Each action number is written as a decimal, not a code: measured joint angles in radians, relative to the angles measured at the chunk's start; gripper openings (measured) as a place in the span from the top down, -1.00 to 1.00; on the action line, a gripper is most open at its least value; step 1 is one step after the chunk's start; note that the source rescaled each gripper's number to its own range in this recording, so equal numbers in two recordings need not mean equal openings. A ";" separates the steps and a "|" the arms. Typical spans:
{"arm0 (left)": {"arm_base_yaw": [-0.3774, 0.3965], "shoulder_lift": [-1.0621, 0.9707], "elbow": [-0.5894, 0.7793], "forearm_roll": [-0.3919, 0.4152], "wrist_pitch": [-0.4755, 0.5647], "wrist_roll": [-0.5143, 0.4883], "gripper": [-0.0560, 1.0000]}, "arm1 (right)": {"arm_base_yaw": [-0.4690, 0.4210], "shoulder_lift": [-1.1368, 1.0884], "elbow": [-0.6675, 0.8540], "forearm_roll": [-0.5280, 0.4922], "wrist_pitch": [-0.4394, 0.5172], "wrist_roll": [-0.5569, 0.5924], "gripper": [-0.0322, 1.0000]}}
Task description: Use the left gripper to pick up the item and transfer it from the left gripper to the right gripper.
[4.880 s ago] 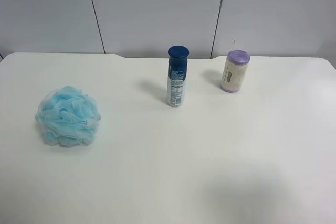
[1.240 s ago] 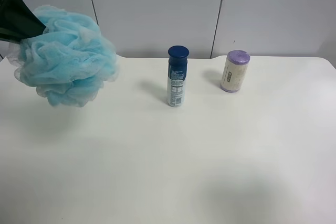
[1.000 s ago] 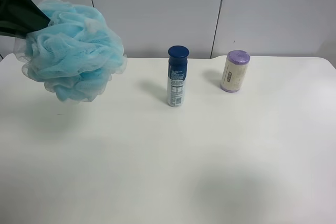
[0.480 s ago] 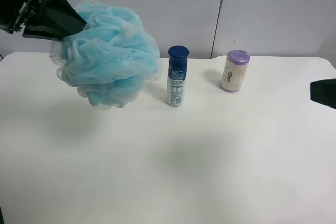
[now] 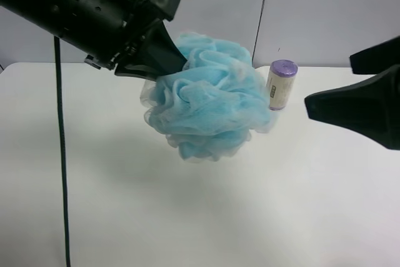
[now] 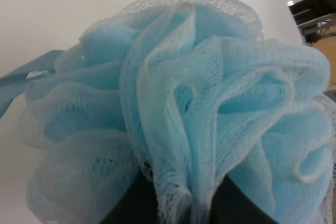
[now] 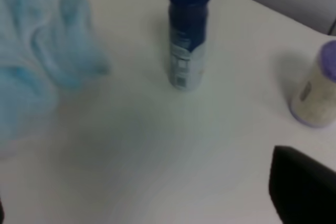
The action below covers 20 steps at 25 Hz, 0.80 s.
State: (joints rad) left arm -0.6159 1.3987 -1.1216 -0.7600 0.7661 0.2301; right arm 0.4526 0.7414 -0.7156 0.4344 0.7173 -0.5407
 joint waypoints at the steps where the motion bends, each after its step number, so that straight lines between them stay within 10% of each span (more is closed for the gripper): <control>1: -0.014 0.009 0.000 -0.005 -0.009 0.000 0.89 | 0.026 0.014 0.000 0.013 -0.018 -0.016 -0.99; 11: -0.056 0.051 0.000 -0.085 -0.054 0.012 0.89 | 0.279 0.235 0.000 0.032 -0.214 -0.093 -0.99; 20: -0.056 0.051 0.000 -0.141 -0.058 0.063 0.89 | 0.293 0.402 0.000 0.033 -0.347 -0.139 -0.82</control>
State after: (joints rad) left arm -0.6720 1.4495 -1.1216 -0.9007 0.7081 0.2932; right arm 0.7459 1.1429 -0.7156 0.4672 0.3705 -0.6796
